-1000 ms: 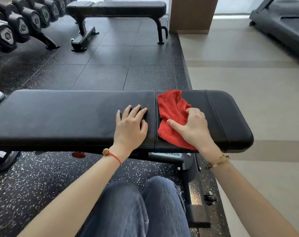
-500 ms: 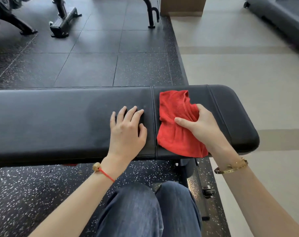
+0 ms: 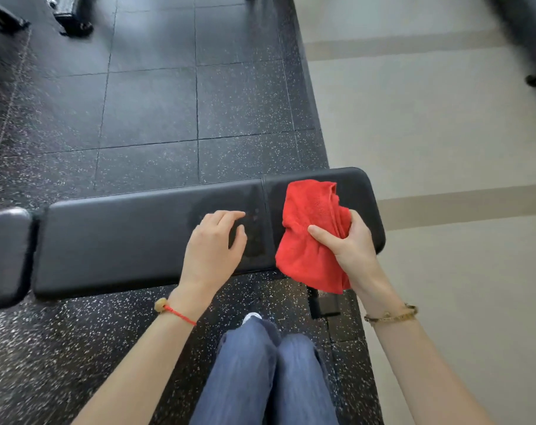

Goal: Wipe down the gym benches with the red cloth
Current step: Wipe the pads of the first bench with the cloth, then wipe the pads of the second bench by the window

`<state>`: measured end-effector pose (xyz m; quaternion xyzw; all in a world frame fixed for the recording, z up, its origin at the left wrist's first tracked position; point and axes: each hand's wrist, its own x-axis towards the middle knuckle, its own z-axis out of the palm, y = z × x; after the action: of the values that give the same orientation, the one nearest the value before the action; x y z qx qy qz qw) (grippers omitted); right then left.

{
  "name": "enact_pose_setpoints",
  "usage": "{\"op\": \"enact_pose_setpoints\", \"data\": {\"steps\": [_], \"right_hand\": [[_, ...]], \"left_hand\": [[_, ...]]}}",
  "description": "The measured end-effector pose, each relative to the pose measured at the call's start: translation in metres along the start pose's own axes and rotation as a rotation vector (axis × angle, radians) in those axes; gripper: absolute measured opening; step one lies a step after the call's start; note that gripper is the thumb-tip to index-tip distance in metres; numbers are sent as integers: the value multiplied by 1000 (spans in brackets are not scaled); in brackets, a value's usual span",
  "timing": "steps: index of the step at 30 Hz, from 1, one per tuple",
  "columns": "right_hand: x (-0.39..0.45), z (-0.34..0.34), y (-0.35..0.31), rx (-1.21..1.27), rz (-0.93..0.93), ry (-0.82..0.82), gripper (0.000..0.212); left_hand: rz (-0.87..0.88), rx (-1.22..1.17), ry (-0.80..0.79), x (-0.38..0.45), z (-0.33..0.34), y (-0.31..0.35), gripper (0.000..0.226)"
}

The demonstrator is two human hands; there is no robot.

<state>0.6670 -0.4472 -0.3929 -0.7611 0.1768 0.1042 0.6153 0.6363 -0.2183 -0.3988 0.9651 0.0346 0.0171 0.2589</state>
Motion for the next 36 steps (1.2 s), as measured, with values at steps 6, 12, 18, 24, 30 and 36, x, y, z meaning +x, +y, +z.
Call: {"op": "enact_pose_setpoints", "data": {"steps": [6,12,18,24,30,36], "right_hand": [[-80,-50,-128,43,48,52,49],[-147,-92,-218,108,45,121,49],[-186,-133,-239,177,43,224,53],[-186,-193,-232,237,29,297,45],[-153,-289,-221,267,36,290,53],[-104,-394,-213,238,46,258,49]], "left_hand": [[-7,-59,-45,-6,-136,76,25],[47,-105,-120,-9,-228,144,25],[162,-97,-174,-11,-253,191,24],[241,-101,-173,3,-234,247,22],[215,-122,-159,17,-184,328,23],[150,-172,-119,35,-134,424,25]]}}
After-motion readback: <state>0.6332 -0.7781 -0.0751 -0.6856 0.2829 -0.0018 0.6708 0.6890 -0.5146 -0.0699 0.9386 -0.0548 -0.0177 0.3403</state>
